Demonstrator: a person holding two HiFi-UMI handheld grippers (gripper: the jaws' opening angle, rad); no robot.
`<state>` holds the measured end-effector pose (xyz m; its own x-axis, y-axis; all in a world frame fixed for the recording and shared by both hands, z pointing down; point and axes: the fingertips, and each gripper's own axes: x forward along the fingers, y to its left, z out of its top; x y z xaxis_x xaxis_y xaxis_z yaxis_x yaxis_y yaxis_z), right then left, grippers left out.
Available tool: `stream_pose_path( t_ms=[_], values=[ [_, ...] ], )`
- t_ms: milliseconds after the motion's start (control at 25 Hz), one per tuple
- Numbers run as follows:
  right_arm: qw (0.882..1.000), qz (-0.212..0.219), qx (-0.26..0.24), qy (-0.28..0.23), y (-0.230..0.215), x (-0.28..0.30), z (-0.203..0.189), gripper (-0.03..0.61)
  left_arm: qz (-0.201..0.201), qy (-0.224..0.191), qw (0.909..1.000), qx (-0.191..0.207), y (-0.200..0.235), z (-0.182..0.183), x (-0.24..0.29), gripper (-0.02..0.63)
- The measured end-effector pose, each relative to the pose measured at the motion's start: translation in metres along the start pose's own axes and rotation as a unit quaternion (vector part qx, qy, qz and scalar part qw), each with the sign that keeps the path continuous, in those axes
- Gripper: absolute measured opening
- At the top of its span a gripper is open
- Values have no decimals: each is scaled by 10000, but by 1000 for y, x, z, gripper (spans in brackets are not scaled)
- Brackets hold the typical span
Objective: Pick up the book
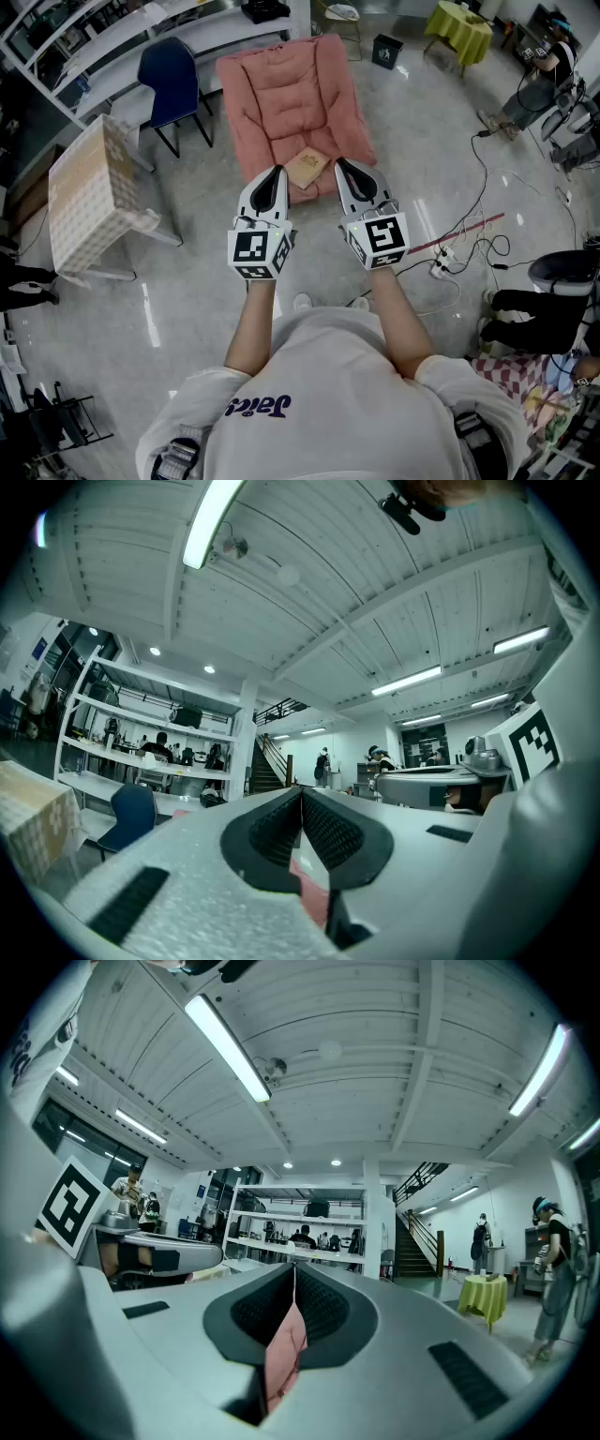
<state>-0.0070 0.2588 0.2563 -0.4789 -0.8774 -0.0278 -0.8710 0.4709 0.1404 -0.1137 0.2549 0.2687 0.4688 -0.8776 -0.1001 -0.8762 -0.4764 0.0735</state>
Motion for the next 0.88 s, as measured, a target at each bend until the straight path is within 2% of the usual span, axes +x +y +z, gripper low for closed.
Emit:
stream_pose_path(
  t_ms=[160, 360, 520, 680, 880],
  values=[
    [9999, -56, 49, 154, 25, 6, -12, 20, -75, 131, 9999, -43, 17, -12, -16, 17],
    [9963, -181, 497, 673, 42, -5, -56, 20, -45, 290, 9980, -554, 28, -47, -30, 16],
    [9932, -148, 573, 1000, 36, -1, -77, 20, -13, 472, 9956, -812, 28, -69, -22, 16],
    [9927, -34, 755, 937, 22, 24, -86, 20, -70, 503, 9962, -706, 30, -75, -3, 15],
    [9921, 516, 920, 679, 3, 71, -75, 20, 159, 506, 9971, -545, 43, -69, 38, 17]
  ],
)
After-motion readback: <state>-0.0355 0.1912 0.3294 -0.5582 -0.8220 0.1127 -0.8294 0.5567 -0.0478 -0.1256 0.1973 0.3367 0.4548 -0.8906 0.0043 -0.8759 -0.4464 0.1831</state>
